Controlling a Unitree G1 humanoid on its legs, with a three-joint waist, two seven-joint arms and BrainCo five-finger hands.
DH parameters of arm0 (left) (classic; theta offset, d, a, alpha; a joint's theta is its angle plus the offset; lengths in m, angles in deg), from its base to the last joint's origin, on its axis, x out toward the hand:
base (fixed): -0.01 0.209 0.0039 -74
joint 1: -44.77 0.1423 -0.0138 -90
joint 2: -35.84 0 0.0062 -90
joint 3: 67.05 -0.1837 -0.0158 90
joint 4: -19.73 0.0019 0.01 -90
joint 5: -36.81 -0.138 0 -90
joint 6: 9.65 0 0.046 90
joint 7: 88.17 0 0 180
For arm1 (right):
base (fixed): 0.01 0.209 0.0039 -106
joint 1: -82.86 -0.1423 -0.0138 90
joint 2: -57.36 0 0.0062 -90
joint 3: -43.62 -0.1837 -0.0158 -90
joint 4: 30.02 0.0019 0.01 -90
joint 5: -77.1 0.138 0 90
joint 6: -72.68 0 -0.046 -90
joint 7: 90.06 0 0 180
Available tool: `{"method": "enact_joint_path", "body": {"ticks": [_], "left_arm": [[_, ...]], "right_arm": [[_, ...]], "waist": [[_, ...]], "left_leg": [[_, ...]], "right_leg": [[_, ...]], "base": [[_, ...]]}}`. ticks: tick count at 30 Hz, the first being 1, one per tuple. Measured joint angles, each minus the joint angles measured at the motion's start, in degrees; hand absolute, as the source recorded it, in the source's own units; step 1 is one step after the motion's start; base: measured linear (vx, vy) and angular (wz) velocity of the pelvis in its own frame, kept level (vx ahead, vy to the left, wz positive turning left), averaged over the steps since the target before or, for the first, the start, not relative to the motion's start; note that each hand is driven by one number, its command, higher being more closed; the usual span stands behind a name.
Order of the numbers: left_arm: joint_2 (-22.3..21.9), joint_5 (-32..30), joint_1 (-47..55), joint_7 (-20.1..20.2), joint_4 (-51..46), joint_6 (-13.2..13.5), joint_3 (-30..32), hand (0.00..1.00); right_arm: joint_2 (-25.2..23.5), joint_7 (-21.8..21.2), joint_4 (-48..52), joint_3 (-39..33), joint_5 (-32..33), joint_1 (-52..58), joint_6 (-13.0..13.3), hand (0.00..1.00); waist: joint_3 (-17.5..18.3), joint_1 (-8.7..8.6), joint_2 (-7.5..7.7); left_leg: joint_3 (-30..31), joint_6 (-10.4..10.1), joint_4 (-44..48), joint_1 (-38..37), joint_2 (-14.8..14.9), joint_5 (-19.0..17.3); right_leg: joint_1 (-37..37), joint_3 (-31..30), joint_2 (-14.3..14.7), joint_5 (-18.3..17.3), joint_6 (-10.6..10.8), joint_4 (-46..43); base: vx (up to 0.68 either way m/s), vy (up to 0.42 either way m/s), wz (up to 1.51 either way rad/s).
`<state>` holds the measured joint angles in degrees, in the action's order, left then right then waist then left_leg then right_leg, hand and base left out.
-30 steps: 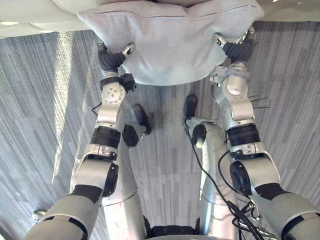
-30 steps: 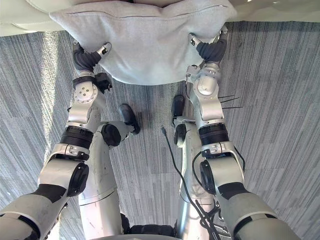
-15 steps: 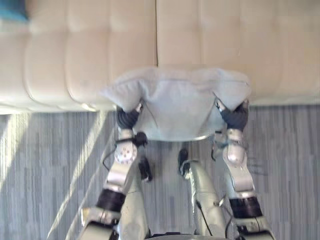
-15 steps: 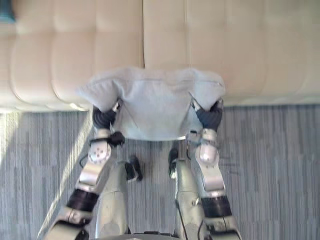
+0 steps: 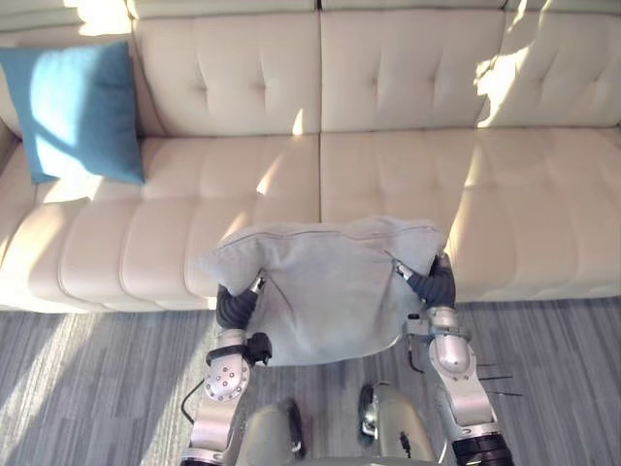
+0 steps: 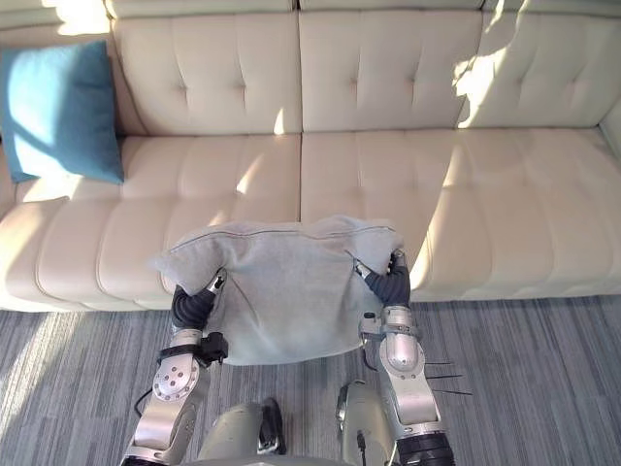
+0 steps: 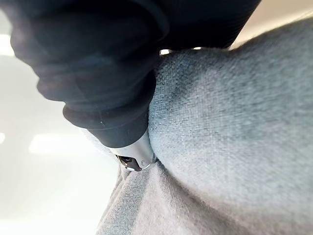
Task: Pick up cushions and gather them together orderly.
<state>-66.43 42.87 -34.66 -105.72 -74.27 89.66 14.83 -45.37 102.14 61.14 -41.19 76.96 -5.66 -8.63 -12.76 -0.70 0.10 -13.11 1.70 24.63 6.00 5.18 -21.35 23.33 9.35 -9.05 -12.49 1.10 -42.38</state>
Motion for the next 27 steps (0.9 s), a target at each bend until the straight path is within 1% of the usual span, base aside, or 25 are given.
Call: {"method": "enact_joint_path", "body": {"ticks": [2,3,4,5,6,7,8,9,10,11,12,13,14,15,16,17,18,19,20,21,22,23,25,27], "left_arm": [[-0.02,0.01,-0.37,0.00,0.00,-0.01,0.35,1.00],[-0.01,0.02,-0.40,0.13,0.02,-0.02,0.23,1.00],[-0.03,0.04,-0.19,0.39,0.07,-0.05,-0.09,1.00],[-0.09,0.04,-0.04,0.66,0.10,-0.10,-0.31,1.00],[-1.14,-0.03,0.18,1.56,1.18,-0.14,-1.03,1.00],[-1.34,-0.05,0.03,2.04,1.47,-0.13,-1.16,1.00],[-1.76,-0.06,-0.73,2.67,2.53,-0.15,-1.55,1.00],[-2.01,-0.06,-1.03,2.90,3.03,-0.17,-1.79,1.00],[-2.51,-0.06,-0.60,3.77,3.52,-0.29,-2.49,1.00],[-2.42,-0.07,-0.29,4.07,3.55,-0.26,-2.58,1.00],[-2.59,-0.06,0.05,4.64,3.38,-0.19,-3.00,1.00],[-2.56,-0.02,-0.03,5.06,2.95,-0.18,-2.93,1.00],[-2.55,-0.02,-0.04,5.17,2.54,-0.18,-2.93,1.00],[-2.60,-0.03,-0.40,5.38,1.74,-0.18,-2.94,1.00],[-2.76,-0.06,-0.68,5.50,1.59,-0.18,-2.96,1.00],[-2.86,-0.12,-0.70,5.53,1.59,-0.19,-2.99,1.00],[-3.15,-0.20,-0.52,5.68,1.49,-0.19,-3.27,1.00],[-3.89,-0.34,-0.16,5.91,1.43,-0.15,-3.94,1.00],[-3.07,-0.41,-1.08,5.89,2.09,-0.24,-3.79,1.00],[-1.56,-0.84,-1.73,5.86,2.26,-0.32,-3.46,1.00],[-0.85,-0.99,-1.82,5.79,2.27,-0.32,-3.16,1.00],[-0.20,-1.21,-1.51,5.06,2.33,-0.33,-2.34,1.00],[-0.01,-1.21,-1.77,4.49,2.32,-0.21,-1.56,1.00],[0.18,-1.19,-3.68,3.34,2.89,-0.09,-0.32,1.00]], "right_arm": [[-0.12,-0.12,-0.01,-0.02,0.00,-0.21,0.02,1.00],[-0.13,-0.16,-0.20,-0.31,0.02,-0.10,0.00,1.00],[-0.05,-0.36,-0.20,-0.71,0.05,0.39,-0.04,1.00],[0.06,-0.52,-0.20,-0.87,0.06,0.75,-0.06,1.00],[0.96,-0.97,-0.26,-1.44,0.09,1.93,-0.18,1.00],[1.19,-1.17,-0.24,-2.12,0.09,2.02,-0.21,1.00],[1.76,-1.18,-0.23,-2.61,0.09,2.40,-0.22,1.00],[1.89,-1.16,-0.23,-2.94,0.09,2.67,-0.31,1.00],[2.58,-1.13,0.41,-3.32,0.09,3.91,-0.41,1.00],[2.83,-1.03,1.29,-3.48,0.13,4.76,-0.41,1.00],[2.66,-0.66,4.01,-3.75,0.20,6.13,-0.42,1.00],[2.48,-0.56,7.55,-3.75,0.25,7.00,-0.36,1.00],[2.45,-0.55,8.93,-3.75,0.25,7.05,-0.31,1.00],[2.42,-0.21,11.20,-3.79,0.23,6.55,-0.16,1.00],[2.29,0.08,11.51,-3.98,0.23,5.63,-0.15,1.00],[2.19,0.10,11.39,-4.23,0.21,5.33,-0.18,1.00],[2.28,0.13,11.40,-4.64,0.20,5.38,-0.16,1.00],[2.88,0.20,10.74,-4.89,0.12,5.38,-0.07,1.00],[2.05,0.27,8.49,-4.93,0.10,4.31,-0.15,1.00],[0.78,0.35,6.08,-4.95,-0.01,3.39,-0.28,1.00],[0.35,0.33,4.75,-4.77,-0.12,2.84,-0.30,1.00],[0.20,0.25,1.40,-3.91,-0.44,0.88,-0.56,1.00],[0.24,0.33,-0.70,-2.69,-0.48,-1.29,-1.10,1.00],[0.26,0.78,-2.78,-1.80,-0.65,-5.07,-1.45,1.00]], "waist": [[0.15,-0.11,0.23],[0.27,-0.48,0.46],[0.29,-1.19,0.49],[0.32,-1.71,0.39],[1.70,-1.80,-2.21],[1.88,-1.76,-2.44],[1.95,-2.11,-2.66],[1.91,-2.24,-2.72],[1.86,-1.98,-2.73],[1.87,-1.59,-2.79],[1.93,-1.17,-2.86],[2.24,-0.80,-3.05],[2.43,-0.55,-3.12],[2.46,0.18,-3.19],[2.47,0.64,-3.20],[2.48,0.87,-3.21],[2.89,1.33,-3.86],[4.15,1.45,-5.63],[4.41,1.12,-4.73],[4.76,0.57,-3.57],[4.71,0.47,-3.25],[4.73,0.65,-2.99],[4.74,0.80,-2.98],[4.71,0.75,-2.95]], "left_leg": [[0.00,0.16,-1.43,-0.96,0.03,-0.15],[0.05,0.07,-3.12,-2.08,-0.23,-0.12],[0.35,-1.94,-4.14,-3.69,-0.41,-0.01],[0.78,-3.08,-4.24,-4.53,-0.44,-0.40],[2.36,-4.99,-4.76,-5.71,1.11,-0.51],[2.97,-6.53,-4.16,-5.60,1.34,0.43],[4.26,-9.76,0.21,-3.86,1.72,3.01],[4.50,-10.33,4.23,-2.44,1.84,4.73],[3.83,-9.60,17.81,2.19,4.27,11.79],[3.02,-9.08,22.53,4.20,6.10,12.04],[0.21,-7.73,28.55,6.89,8.79,10.75],[-2.15,-5.80,30.04,10.07,10.87,9.54],[-2.99,-5.09,29.37,11.36,11.50,9.10],[-4.34,-4.02,25.16,13.76,12.25,8.44],[-4.40,-4.07,18.91,15.23,11.89,8.51],[-4.22,-4.19,14.33,15.26,11.43,8.84],[-4.01,-4.95,4.53,13.88,10.33,12.72],[-2.06,-6.71,-3.49,12.93,10.46,18.97],[-1.98,-6.51,-5.57,11.86,8.93,18.22],[-2.92,-5.90,-8.30,11.17,6.87,18.94],[-3.58,-5.54,-9.25,10.57,6.02,19.19],[-5.04,-5.27,-11.08,8.96,4.80,19.37],[-6.19,-5.07,-12.49,8.10,4.31,19.51],[-7.26,-5.10,-14.59,8.09,3.78,20.54]], "right_leg": [[1.49,0.13,0.75,0.00,0.45,7.41],[2.81,-0.12,1.91,2.17,1.32,14.22],[2.68,-1.10,2.97,7.12,1.17,21.15],[2.22,-2.20,3.75,10.77,0.28,22.08],[1.70,-2.58,5.26,12.80,-1.06,20.96],[1.68,-2.12,5.12,12.07,-1.52,20.31],[0.71,-1.31,4.63,11.00,-1.65,19.81],[-0.57,-0.96,4.77,10.64,-1.94,20.45],[-5.92,-0.01,5.17,10.15,-2.48,24.06],[-8.32,0.02,5.40,10.11,-2.54,25.74],[-12.17,0.05,5.66,10.11,-2.54,28.64],[-14.34,-0.05,5.58,10.11,-2.54,30.96],[-14.64,-0.19,5.43,10.11,-2.54,31.59],[-14.85,-0.70,4.89,10.11,-2.53,32.43],[-14.86,-1.22,4.27,10.08,-2.41,32.58],[-14.92,-1.53,3.95,9.89,-1.78,32.47],[-14.94,-1.97,3.85,9.30,-0.18,32.22],[-14.98,-3.09,5.06,7.54,2.78,32.22],[-14.73,-3.66,3.80,7.04,3.50,32.38],[-13.91,-4.91,2.25,7.39,3.43,32.58],[-13.97,-5.53,1.49,7.39,3.44,33.01],[-14.10,-7.06,0.58,8.15,4.58,34.13],[-14.12,-8.38,0.29,8.53,5.10,34.84],[-13.45,-9.48,0.42,9.45,5.34,36.36]], "base": [[0.16,0.015,0.02],[0.32,-0.050,0.24],[0.25,-0.047,0.30],[0.47,-0.098,0.26],[0.37,-0.046,0.12],[0.63,-0.115,0.19],[0.45,-0.084,0.22],[0.51,-0.138,0.27],[0.33,-0.085,0.10],[0.41,-0.076,0.00],[0.38,-0.036,-0.08],[0.40,-0.001,-0.11],[0.33,0.059,-0.27],[0.24,0.092,-0.38],[0.20,0.155,-0.42],[0.14,0.155,-0.38],[0.20,0.224,-0.41],[0.22,0.253,-0.32],[0.22,0.297,-0.16],[0.18,0.264,0.04],[0.12,0.211,-0.12],[0.08,0.147,-0.23],[0.04,0.080,-0.31],[0.02,0.041,-0.29]]}}
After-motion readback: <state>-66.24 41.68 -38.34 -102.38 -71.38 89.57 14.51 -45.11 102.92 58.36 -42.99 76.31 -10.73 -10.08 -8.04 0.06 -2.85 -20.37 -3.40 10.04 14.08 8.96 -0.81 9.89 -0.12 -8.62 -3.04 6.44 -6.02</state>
